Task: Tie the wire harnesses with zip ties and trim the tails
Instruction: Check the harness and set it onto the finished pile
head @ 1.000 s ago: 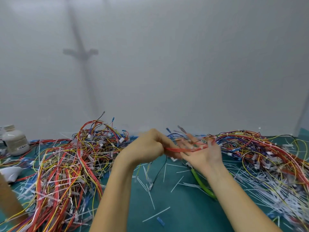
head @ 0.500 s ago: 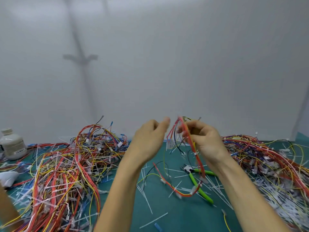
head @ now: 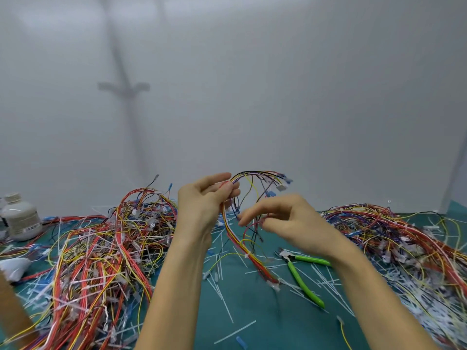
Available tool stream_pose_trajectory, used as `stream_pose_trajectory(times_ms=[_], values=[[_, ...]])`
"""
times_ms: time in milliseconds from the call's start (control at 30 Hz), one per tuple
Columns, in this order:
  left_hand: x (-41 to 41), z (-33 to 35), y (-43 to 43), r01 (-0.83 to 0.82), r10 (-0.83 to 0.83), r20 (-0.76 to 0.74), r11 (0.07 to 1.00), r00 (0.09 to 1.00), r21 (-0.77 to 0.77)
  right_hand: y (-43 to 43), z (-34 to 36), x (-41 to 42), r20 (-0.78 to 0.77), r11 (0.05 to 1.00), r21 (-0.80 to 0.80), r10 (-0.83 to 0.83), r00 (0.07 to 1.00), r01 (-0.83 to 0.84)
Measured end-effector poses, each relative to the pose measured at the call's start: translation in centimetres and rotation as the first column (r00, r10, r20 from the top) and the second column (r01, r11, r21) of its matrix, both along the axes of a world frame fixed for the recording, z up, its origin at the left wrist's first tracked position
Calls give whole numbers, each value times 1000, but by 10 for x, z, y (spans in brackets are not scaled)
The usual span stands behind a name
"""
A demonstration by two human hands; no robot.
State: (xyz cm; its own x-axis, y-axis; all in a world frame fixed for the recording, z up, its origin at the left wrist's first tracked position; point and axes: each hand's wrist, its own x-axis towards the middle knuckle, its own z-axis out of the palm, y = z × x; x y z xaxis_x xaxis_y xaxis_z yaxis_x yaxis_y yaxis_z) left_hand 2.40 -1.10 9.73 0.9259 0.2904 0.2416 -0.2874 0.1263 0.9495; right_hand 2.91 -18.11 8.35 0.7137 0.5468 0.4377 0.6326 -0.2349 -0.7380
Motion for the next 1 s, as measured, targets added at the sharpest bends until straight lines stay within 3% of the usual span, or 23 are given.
stream_pose_trajectory(times_ms=[100,233,333,433,567,667,733,800,900,1000], values=[[0,2,-3,-26,32,44,992,999,-121,-17,15,-3,-89,996,41,-79,993,83],[-7,9,-8,46,-30,141,993,990,-110,-30,27,-5,-98,888,169,-415,904,427],[-14,12,-16,120,-144,195,984,970,133,-21,33,-9,-256,835,328,-372,892,442],[-18,11,-23,208,-273,171,923,947,324,-12,30,-11,-172,817,367,-410,896,444],[-20,10,-18,327,-387,75,855,919,402,-14,29,-13,-230,819,457,-268,936,347],[-20,12,-17,256,-294,26,870,956,421,-19,31,-12,-281,838,454,-190,941,305],[-17,12,-18,112,-118,-1,934,993,339,-21,31,-12,-281,848,451,-163,946,280],[-16,14,-17,34,-33,-8,986,999,160,-22,32,-12,-262,855,444,-164,951,270],[-18,17,-10,132,-131,20,991,991,-36,-23,32,-13,-226,863,431,-179,958,263],[-24,21,-1,243,-241,91,970,966,-15,-24,33,-15,-177,866,429,-198,964,257]])
